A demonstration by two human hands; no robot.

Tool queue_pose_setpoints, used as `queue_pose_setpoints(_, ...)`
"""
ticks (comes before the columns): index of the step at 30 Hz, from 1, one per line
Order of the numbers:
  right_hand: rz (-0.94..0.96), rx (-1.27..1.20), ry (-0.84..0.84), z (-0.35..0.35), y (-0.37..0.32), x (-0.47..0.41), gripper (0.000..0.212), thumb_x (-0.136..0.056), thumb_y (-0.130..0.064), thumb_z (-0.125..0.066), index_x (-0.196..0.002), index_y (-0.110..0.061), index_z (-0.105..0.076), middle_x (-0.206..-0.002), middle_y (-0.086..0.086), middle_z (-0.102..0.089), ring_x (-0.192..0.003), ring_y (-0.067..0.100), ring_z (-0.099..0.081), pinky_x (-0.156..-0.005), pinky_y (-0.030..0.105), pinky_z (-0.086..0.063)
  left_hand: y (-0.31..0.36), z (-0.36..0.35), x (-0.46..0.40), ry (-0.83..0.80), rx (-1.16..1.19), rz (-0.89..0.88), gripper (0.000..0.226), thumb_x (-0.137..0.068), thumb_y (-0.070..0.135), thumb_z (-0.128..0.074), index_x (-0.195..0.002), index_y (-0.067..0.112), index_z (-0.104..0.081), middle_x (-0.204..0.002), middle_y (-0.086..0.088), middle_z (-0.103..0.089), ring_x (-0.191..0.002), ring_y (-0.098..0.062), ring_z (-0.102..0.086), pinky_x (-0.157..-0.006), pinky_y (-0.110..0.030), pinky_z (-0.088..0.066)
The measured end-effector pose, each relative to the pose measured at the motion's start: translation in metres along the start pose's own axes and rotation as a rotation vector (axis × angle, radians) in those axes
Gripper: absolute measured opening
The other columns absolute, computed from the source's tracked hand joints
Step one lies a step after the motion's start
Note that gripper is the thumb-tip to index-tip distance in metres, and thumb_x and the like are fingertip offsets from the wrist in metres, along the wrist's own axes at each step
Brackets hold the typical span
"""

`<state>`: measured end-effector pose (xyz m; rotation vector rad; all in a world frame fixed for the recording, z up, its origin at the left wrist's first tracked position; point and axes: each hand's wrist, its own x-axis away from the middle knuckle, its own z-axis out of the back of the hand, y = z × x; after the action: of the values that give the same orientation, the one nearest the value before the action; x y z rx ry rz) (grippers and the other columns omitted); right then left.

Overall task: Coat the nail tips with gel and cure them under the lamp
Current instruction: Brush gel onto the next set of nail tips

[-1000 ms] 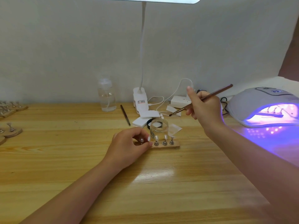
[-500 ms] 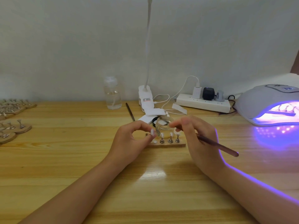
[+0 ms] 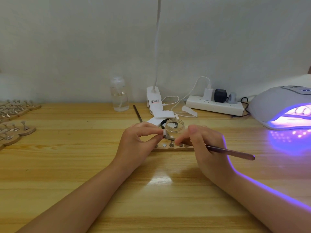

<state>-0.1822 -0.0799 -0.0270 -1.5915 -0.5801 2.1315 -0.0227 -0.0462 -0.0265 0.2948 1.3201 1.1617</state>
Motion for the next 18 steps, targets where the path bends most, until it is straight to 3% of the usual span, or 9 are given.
queue_pose_setpoints(3, -0.018, -0.074, 0.038, 0.0010, -0.0005, 0.0001, 0.042, -0.091, -0.028, -0.032, -0.064, -0.021, -0.063, -0.063, -0.012, -0.062, -0.062, 0.002, -0.059, -0.065, 0.024, -0.046, -0.0004, -0.0003, -0.0001, 0.009, -0.006, 0.007, 0.024, -0.070, 0.006, -0.073, -0.090, 0.019, -0.070, -0.080, 0.006, -0.067, -0.083, -0.016, -0.062, -0.079, -0.025, -0.047)
queue_pose_setpoints(8, 0.028, 0.012, 0.033, -0.0017, 0.0010, -0.0017, 0.041, -0.092, -0.025, -0.034, -0.073, -0.010, -0.068, -0.071, -0.006, -0.064, -0.070, 0.011, -0.062, -0.065, 0.039, -0.052, -0.0016, -0.0003, -0.0006, 0.002, -0.011, 0.004, 0.024, -0.071, 0.006, -0.073, -0.089, 0.021, -0.070, -0.081, 0.007, -0.067, -0.084, -0.015, -0.061, -0.079, -0.028, -0.048)
queue_pose_setpoints(12, 0.018, -0.040, 0.057, -0.0012, 0.0002, 0.0003, 0.046, -0.092, -0.025, -0.032, -0.063, -0.013, -0.066, -0.062, -0.002, -0.064, -0.062, 0.010, -0.059, -0.062, 0.036, -0.048, -0.0009, -0.0006, -0.0010, 0.008, -0.019, -0.002, 0.025, -0.071, 0.007, -0.073, -0.090, 0.022, -0.070, -0.079, 0.010, -0.066, -0.082, -0.013, -0.061, -0.078, -0.023, -0.047)
queue_pose_setpoints(15, 0.038, 0.001, 0.056, -0.0011, -0.0005, -0.0010, 0.041, -0.092, -0.023, -0.033, -0.073, -0.011, -0.067, -0.071, -0.003, -0.065, -0.070, 0.012, -0.063, -0.065, 0.040, -0.052, -0.0012, -0.0004, -0.0013, 0.001, -0.018, 0.001, 0.023, -0.071, 0.008, -0.072, -0.089, 0.023, -0.070, -0.080, 0.009, -0.067, -0.083, -0.011, -0.061, -0.080, -0.027, -0.048)
queue_pose_setpoints(18, -0.018, -0.012, 0.036, -0.0011, -0.0008, -0.0009, 0.044, -0.092, -0.028, -0.033, -0.068, -0.015, -0.068, -0.066, -0.004, -0.065, -0.065, 0.010, -0.061, -0.064, 0.038, -0.051, -0.0017, -0.0003, -0.0007, -0.001, -0.014, 0.002, 0.025, -0.070, 0.008, -0.073, -0.091, 0.023, -0.069, -0.080, 0.010, -0.066, -0.083, -0.013, -0.061, -0.080, -0.030, -0.048)
